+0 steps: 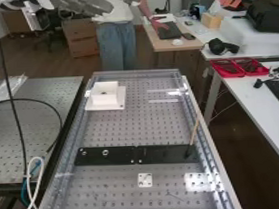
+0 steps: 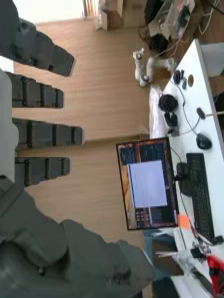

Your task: Grab the bearing and place it in the white container

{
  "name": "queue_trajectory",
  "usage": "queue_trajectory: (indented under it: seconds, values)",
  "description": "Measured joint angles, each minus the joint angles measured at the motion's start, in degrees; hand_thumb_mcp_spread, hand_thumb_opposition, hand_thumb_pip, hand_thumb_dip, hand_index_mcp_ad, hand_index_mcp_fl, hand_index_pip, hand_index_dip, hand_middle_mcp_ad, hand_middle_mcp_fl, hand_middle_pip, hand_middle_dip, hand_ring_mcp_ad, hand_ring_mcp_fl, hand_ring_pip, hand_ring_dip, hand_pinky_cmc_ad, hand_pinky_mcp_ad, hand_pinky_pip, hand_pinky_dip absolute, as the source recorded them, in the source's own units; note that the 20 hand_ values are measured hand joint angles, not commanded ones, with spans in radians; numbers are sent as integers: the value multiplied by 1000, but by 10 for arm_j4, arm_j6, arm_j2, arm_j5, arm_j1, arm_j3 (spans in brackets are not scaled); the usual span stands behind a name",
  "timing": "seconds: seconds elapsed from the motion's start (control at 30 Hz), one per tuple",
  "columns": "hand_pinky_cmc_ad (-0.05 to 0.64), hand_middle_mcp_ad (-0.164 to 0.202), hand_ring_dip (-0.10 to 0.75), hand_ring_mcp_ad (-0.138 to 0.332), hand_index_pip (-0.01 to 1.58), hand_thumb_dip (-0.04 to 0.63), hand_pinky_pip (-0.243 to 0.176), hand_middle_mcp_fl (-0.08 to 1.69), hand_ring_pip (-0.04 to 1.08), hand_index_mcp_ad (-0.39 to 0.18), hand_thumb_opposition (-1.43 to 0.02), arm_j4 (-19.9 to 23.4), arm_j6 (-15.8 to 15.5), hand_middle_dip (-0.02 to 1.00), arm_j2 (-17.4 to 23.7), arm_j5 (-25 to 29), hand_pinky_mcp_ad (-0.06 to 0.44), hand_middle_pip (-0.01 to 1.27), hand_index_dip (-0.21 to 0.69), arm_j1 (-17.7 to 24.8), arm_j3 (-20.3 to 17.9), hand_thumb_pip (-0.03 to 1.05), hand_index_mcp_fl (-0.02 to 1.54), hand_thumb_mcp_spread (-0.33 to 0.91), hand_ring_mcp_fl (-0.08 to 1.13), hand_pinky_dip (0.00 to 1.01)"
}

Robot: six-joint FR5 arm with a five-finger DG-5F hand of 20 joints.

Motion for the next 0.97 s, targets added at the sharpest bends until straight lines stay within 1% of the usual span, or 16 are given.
queue_trajectory:
  seconds: [0.03,0.07,0.1,0.23,0.3,0.53,0.97]
  values:
    - [340,86,58,192,113,94,-75,234,119,-42,-731,-4,0,161,-3,-8,295,124,31,-6,6,487,155,208,14,253]
    - [340,82,58,192,113,94,-75,234,119,-45,-731,-6,1,161,-5,-12,295,124,31,-8,9,487,155,208,14,253]
    - [340,87,58,192,113,94,-75,234,119,-42,-731,-9,1,161,-8,-18,295,124,31,-13,14,487,152,208,14,253]
    - [340,87,58,192,113,96,-75,223,119,-42,-724,-23,1,161,-20,-38,295,124,31,-27,31,487,136,213,14,239]
    - [342,86,58,192,113,84,-75,223,119,-42,-717,-28,3,161,-25,-45,295,120,31,-33,36,487,122,197,14,223]
    - [342,86,58,192,113,80,-75,220,119,-42,-716,-33,9,161,-34,-57,295,124,31,-44,41,487,119,197,12,220]
    - [340,86,58,192,117,82,-75,220,115,-42,-714,-30,16,161,-38,-73,295,124,35,-58,39,480,119,197,12,209]
